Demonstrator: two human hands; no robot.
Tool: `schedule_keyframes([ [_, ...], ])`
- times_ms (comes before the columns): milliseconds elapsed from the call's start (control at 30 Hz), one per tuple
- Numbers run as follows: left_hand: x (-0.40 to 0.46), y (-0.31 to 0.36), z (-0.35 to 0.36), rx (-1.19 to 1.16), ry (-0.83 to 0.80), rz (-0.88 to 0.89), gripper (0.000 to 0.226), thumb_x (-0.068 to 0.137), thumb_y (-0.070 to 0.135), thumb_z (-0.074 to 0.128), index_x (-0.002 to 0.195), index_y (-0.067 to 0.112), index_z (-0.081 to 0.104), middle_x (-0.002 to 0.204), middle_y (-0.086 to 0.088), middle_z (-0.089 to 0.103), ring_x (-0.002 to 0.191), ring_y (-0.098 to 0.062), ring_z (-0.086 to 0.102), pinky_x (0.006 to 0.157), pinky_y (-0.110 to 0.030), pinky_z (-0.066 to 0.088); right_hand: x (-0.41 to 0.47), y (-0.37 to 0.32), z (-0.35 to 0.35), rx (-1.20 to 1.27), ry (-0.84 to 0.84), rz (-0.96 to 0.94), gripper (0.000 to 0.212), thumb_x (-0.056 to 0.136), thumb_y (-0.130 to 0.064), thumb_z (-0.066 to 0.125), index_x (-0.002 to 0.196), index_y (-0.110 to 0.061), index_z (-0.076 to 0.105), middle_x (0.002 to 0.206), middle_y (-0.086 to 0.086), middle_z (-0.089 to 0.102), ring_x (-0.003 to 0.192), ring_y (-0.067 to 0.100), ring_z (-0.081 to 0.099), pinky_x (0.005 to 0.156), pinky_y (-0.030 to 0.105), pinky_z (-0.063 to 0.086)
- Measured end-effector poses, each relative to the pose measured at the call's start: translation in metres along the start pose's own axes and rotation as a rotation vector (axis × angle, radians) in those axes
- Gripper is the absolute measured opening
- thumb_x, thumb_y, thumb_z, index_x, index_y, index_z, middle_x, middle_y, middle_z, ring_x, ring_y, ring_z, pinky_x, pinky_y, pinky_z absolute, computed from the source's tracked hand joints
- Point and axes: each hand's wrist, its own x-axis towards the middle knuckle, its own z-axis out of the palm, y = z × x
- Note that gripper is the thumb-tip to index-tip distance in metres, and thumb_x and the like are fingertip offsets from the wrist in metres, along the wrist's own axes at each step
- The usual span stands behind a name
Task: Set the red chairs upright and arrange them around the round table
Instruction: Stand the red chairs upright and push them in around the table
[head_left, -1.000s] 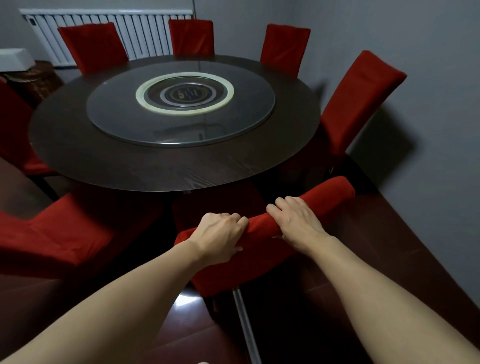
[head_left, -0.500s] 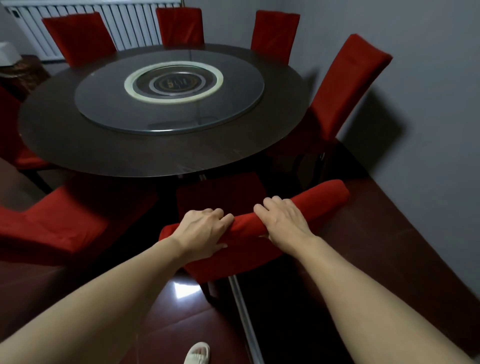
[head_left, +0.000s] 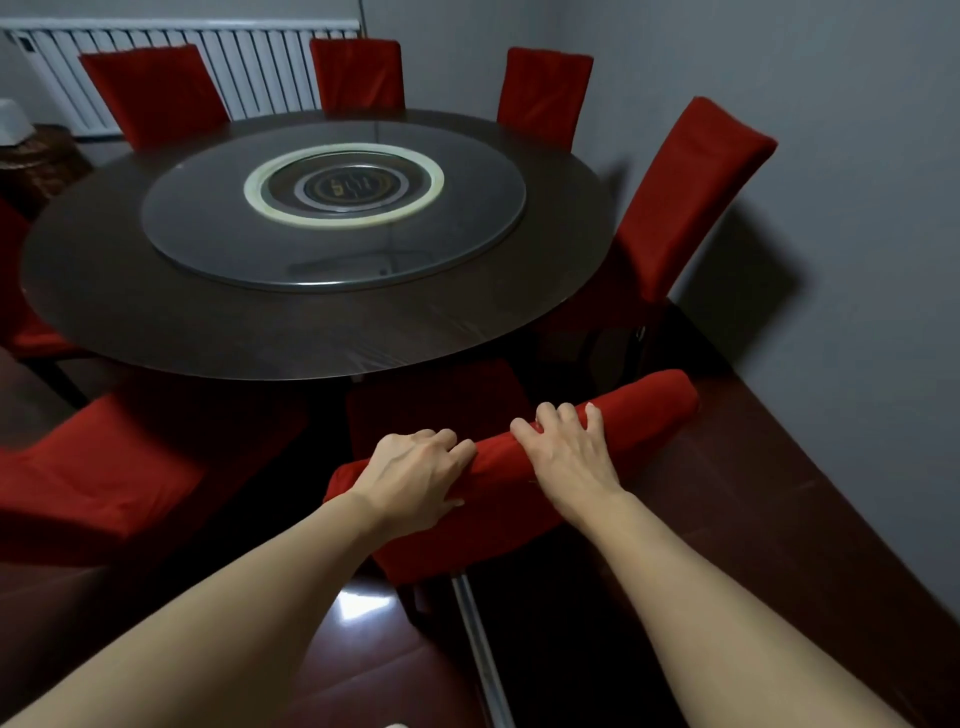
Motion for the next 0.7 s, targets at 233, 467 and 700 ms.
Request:
schedule_keyframes([
  [233,0.023,-0.008,-0.006,0.021,-0.052,-0.085,0.046,0.084,0.051,0.060,0.116,0.022,0.046,0.105,0.002,0.054,0.097,-0.019,0.057,0.063,-0.029,0.036,0.029,0.013,0.001,0.025,-0.025,-0.008,0.052,0.089,-0.020,0.059,0.135,-0.025,0.036,0.132,0.008,0.040,0.123,0.029,0.038,0.110,0.050,0.018],
  [467,0.044,-0.022,-0.001,0.003,-0.040,-0.114,0.047,0.082,0.052,0.062,0.116,0.022,0.047,0.103,0.002,0.055,0.094,-0.019,0.058,0.061,-0.029,0.037,0.056,0.021,0.010,0.044,0.009,0.000,0.051,0.086,-0.020,0.062,0.132,-0.025,0.039,0.128,0.007,0.042,0.120,0.028,0.040,0.109,0.048,0.018],
  [700,0.047,-0.039,0.002,-0.002,-0.018,-0.098,0.048,0.073,0.050,0.072,0.106,0.020,0.054,0.091,0.001,0.058,0.082,-0.021,0.062,0.053,-0.028,0.033,0.071,0.016,0.012,0.067,0.015,-0.009,0.053,0.085,-0.022,0.065,0.132,-0.024,0.039,0.129,0.007,0.041,0.121,0.028,0.038,0.110,0.049,0.016],
])
